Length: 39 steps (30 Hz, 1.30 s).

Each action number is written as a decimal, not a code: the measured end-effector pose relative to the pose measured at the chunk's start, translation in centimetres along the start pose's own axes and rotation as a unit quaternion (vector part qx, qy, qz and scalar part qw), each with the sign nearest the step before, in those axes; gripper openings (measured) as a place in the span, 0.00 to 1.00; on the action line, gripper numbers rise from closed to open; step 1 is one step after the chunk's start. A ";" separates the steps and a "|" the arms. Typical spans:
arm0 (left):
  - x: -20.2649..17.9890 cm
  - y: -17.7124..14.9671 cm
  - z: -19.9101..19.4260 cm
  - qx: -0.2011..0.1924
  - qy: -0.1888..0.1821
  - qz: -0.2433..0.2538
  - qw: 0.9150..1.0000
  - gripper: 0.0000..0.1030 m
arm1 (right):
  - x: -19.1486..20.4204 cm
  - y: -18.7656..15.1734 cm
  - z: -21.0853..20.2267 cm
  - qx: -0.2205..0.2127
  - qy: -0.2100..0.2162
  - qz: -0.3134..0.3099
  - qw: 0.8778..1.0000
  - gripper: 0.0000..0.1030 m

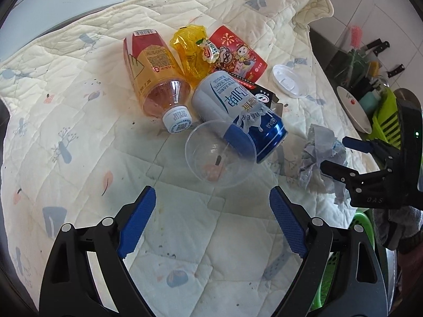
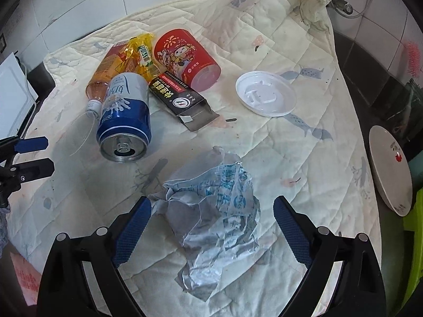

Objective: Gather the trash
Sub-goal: 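Grasp the crumpled plastic bag with the right gripper while the left grasps the clear cup, then lower the plastic bag into the green basket with the right gripper while the left carries the clear cup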

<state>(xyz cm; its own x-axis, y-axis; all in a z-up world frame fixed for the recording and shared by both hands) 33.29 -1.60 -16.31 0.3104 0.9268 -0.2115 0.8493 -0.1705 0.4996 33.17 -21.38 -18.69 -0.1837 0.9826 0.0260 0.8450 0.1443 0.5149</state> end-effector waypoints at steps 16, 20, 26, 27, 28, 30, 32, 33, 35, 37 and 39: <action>-0.6 1.6 3.6 0.003 -0.003 0.035 0.999 0.77 | 0.5 0.3 3.0 0.034 0.012 -0.003 0.999 0.84; -0.7 1.7 4.0 0.002 -0.009 0.038 0.999 0.65 | 0.6 0.3 3.0 0.032 0.016 -0.002 0.999 0.79; -1.1 1.8 3.8 -0.012 -0.006 0.053 0.999 0.59 | 0.6 -0.3 2.3 0.029 0.023 0.003 0.999 0.64; -1.2 1.7 3.7 -0.015 -0.005 0.055 0.998 0.58 | 0.6 -0.4 2.1 0.029 0.022 0.004 0.999 0.59; -1.2 1.7 3.5 -0.018 -0.004 0.056 0.998 0.58 | 0.6 -0.6 2.1 0.030 0.023 0.005 0.999 0.58; -1.2 1.6 3.3 -0.022 -0.003 0.056 0.998 0.58 | 0.6 -1.0 1.9 0.031 0.025 0.007 0.999 0.52; -1.2 1.4 2.8 -0.027 -0.003 0.053 0.998 0.57 | 0.5 -1.3 1.5 0.026 0.031 0.016 0.999 0.50; -1.2 1.4 2.5 -0.030 -0.003 0.052 0.998 0.57 | 0.4 -1.4 1.2 0.024 0.034 0.021 0.999 0.48; -1.2 1.2 1.9 -0.033 0.000 0.052 0.998 0.57 | 0.4 -1.5 0.7 0.018 0.035 0.025 0.999 0.48; -1.3 0.9 1.3 -0.038 0.001 0.051 0.998 0.57 | 0.5 -1.8 -0.1 0.011 0.037 0.026 0.999 0.46; -1.4 0.7 0.6 -0.043 0.003 0.050 0.998 0.57 | 0.6 -2.1 -0.9 0.004 0.040 0.028 0.999 0.46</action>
<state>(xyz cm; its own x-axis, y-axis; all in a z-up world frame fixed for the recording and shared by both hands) 33.71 -3.17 -16.21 0.3892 0.9084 -0.1529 0.7749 -0.2331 0.5875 30.79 -21.23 -18.97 -0.1753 0.9769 0.1225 0.8587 0.0909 0.5044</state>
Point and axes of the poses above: each gripper's, at about its wrist camera, not at the fingertips, and z roughly the way its jaws point, x to its left, y to its top, the point moved 7 cm from there along z, roughly the way its jaws point, and after that the axes turned 1 degree about -x, right-handed, at the moved point
